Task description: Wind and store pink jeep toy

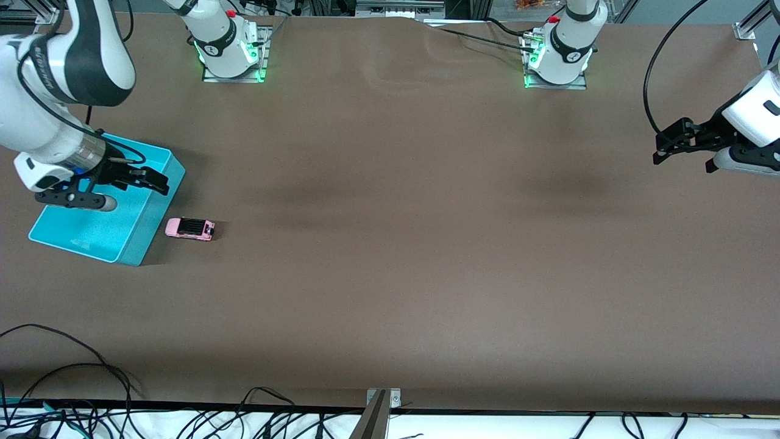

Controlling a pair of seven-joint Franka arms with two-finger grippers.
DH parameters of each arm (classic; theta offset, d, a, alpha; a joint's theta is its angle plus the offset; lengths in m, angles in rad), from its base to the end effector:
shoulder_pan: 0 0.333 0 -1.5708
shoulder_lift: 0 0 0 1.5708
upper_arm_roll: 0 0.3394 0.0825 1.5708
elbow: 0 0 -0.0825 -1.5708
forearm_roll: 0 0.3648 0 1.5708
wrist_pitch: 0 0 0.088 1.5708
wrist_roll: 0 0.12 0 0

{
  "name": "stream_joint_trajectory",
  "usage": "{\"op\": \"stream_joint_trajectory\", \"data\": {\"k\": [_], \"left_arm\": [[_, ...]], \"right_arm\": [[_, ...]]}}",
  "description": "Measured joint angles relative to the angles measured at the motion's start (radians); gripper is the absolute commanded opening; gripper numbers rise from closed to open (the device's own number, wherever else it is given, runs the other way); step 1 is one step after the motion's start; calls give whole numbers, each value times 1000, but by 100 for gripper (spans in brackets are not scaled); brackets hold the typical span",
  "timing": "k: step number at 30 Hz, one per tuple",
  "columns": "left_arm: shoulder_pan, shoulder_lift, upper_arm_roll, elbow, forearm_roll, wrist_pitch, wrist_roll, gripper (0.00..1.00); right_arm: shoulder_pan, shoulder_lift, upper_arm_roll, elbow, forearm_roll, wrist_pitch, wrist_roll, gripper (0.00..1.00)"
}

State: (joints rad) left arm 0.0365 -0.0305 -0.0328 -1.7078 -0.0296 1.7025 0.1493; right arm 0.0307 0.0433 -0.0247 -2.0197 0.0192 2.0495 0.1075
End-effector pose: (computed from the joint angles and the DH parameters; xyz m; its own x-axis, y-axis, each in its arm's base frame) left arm 0.5346 -0.0015 0.6003 0.9896 -0.1412 0.0291 -0.1419 -0.9896 0.0244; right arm 0.5440 0.0047 0.4477 0.9938 -0.1101 -0.0152 -0.1103 -0.9938 -0.0143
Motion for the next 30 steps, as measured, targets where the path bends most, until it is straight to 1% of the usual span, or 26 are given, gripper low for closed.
{"op": "stream_joint_trajectory", "data": {"k": [10, 14, 17, 25, 30], "left_arm": [[0, 3, -9, 0, 0, 19, 0, 100], [0, 3, -9, 0, 0, 19, 0, 100], [0, 4, -9, 0, 0, 20, 0, 100], [0, 6, -9, 2, 0, 23, -15, 100], [0, 8, -9, 3, 0, 23, -24, 100]], "right_arm": [[0, 5, 0, -182, 0, 245, 0, 100], [0, 17, 0, -234, 0, 314, 0, 100], [0, 32, 0, -254, 0, 339, 1, 100], [0, 72, 0, -268, 0, 344, 21, 100], [0, 93, 0, -269, 0, 369, 168, 100]]}}
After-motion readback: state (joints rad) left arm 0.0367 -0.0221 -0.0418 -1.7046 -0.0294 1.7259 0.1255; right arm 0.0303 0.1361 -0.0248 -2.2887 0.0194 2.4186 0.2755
